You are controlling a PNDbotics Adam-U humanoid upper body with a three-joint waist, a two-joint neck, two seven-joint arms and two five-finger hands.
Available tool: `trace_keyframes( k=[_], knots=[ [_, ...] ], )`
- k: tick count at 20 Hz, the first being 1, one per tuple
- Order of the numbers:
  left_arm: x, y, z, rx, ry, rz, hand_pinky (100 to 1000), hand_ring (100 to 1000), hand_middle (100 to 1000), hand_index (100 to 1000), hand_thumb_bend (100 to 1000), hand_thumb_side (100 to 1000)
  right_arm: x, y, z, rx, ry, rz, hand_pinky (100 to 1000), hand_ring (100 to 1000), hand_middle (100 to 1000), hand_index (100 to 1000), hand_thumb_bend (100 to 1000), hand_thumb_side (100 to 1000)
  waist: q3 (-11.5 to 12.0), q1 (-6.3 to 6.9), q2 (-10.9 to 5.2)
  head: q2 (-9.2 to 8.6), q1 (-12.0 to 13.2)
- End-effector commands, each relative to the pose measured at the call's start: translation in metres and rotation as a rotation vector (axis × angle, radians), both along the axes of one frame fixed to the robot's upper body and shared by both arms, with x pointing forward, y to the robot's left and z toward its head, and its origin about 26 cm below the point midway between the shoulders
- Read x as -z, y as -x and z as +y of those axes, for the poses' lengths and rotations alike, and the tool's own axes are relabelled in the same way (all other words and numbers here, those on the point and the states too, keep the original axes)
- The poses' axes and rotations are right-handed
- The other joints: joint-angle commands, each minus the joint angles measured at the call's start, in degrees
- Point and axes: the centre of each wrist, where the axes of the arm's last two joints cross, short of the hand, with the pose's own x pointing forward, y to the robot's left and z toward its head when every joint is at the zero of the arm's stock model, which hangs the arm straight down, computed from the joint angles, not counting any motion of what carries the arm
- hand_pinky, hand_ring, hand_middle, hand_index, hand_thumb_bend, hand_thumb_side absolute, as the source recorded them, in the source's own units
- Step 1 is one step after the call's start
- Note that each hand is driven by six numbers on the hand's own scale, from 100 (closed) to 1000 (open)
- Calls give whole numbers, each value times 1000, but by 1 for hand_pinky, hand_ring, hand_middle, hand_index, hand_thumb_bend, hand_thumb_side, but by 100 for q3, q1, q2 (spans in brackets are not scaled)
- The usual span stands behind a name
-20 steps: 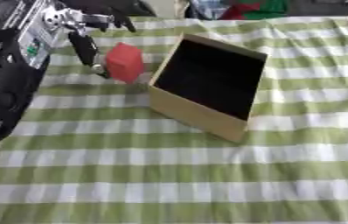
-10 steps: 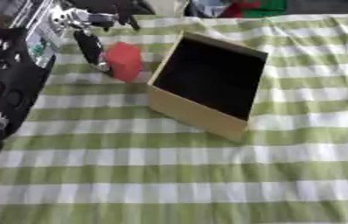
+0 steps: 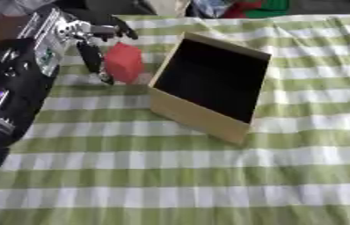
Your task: Pick up objects on the table and place them in the box.
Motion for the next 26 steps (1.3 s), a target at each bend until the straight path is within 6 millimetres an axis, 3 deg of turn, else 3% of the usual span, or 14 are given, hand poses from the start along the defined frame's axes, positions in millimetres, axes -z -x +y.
trace_keyframes(
  k=[1, 7, 12, 16, 19, 23, 26],
  knots=[
    [-14, 1, 7, -33, 4, -50, 755, 912, 883, 942, 628, 100, -9, 4, 0, -12, 4, -34, 922, 761, 695, 891, 100, 567, -1, -12, -107, -70, 22],
    [-14, 2, 3, -10, 93, -96, 744, 862, 791, 898, 547, 100, -8, 4, 0, -13, 5, -29, 923, 762, 696, 892, 100, 570, -11, -27, -84, -89, 33],
    [-12, 1, 2, -33, 96, -118, 717, 845, 742, 857, 531, 100, -8, 4, 0, -14, 3, -30, 924, 762, 696, 892, 100, 574, -36, -29, -61, -117, 74],
    [-7, 0, 3, -50, 80, -117, 724, 807, 653, 794, 513, 100, -8, 4, 0, -11, -2, -30, 925, 762, 697, 893, 100, 577, -38, -33, -43, -118, 72],
    [-3, -1, 2, -49, 76, -101, 737, 776, 590, 739, 527, 100, -8, 4, 0, -11, -4, -32, 925, 762, 697, 893, 100, 576, -38, -36, -31, -113, 79],
    [1, -2, 1, -49, 44, -69, 743, 784, 619, 754, 568, 100, -8, 4, 0, -11, -8, -34, 925, 762, 697, 894, 100, 579, -54, -41, -14, -121, 96],
    [2, -3, 1, -51, 33, -57, 747, 753, 581, 736, 578, 100, -8, 4, 0, -9, -11, -35, 925, 763, 697, 894, 100, 579, -65, -40, -6, -133, 105]
  ],
)
